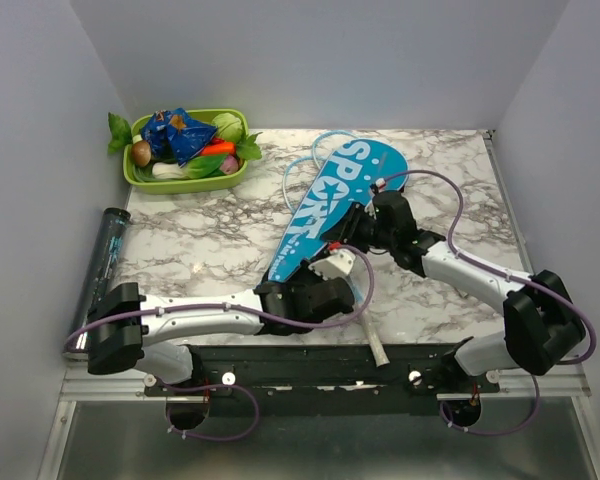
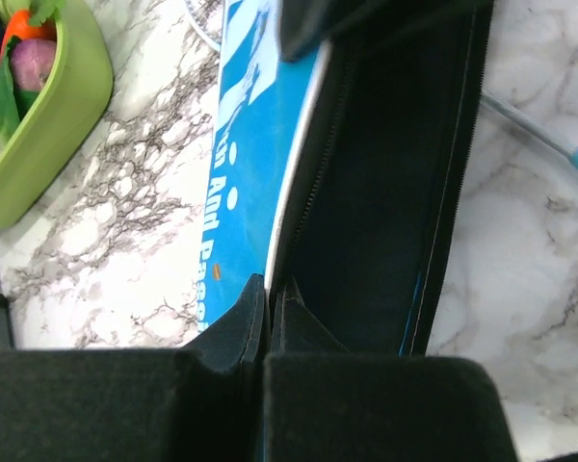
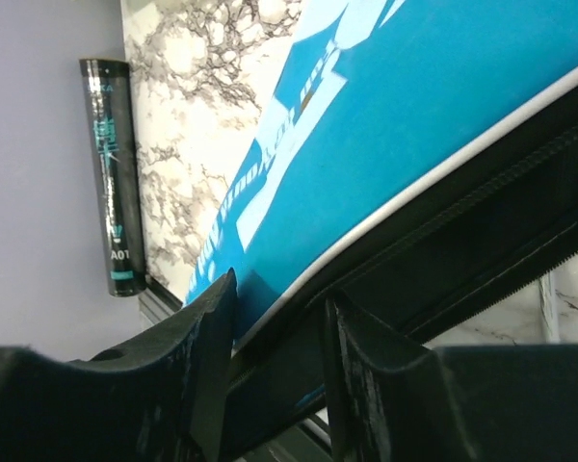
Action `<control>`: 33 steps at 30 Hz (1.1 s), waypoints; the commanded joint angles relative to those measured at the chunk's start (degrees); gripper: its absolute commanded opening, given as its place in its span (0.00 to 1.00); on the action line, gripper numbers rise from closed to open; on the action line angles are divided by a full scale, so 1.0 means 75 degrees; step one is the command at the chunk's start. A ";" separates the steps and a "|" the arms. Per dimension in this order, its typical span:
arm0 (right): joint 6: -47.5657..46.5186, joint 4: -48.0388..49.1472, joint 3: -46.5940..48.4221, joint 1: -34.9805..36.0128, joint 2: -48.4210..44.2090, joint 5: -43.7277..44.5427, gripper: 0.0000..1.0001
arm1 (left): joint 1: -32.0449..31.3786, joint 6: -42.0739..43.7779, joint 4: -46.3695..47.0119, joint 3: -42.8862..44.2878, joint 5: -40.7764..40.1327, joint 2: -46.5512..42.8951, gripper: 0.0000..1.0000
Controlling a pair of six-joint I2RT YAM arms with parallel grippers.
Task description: Pack up the badminton gear
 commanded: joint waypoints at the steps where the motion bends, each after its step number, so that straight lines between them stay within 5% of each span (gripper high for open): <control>1: -0.0664 -0.0795 0.0383 -0.0004 -0.0163 0.0152 0.52 | 0.0961 0.0355 0.0567 -0.0176 0.0773 -0.0685 0.00; 6: -0.1298 -0.2002 0.0349 -0.0062 -0.1194 0.1111 0.59 | 0.2600 0.0741 0.1001 -0.0259 0.1992 -0.1434 0.00; 15: -0.2552 -0.3631 0.0336 -0.0636 -0.2508 0.2612 0.66 | 0.4009 0.0837 0.0193 0.1041 0.2403 -0.1517 0.00; 24: -0.3853 -0.4125 0.0875 -0.1058 -0.1583 0.3305 0.66 | 0.4971 0.0474 -0.0967 0.2166 0.2649 -0.1938 0.00; 33: -0.4509 -0.4101 0.1695 -0.1538 0.0184 0.4615 0.66 | 0.5018 -0.0183 -0.1132 0.1747 0.3162 -0.2584 0.00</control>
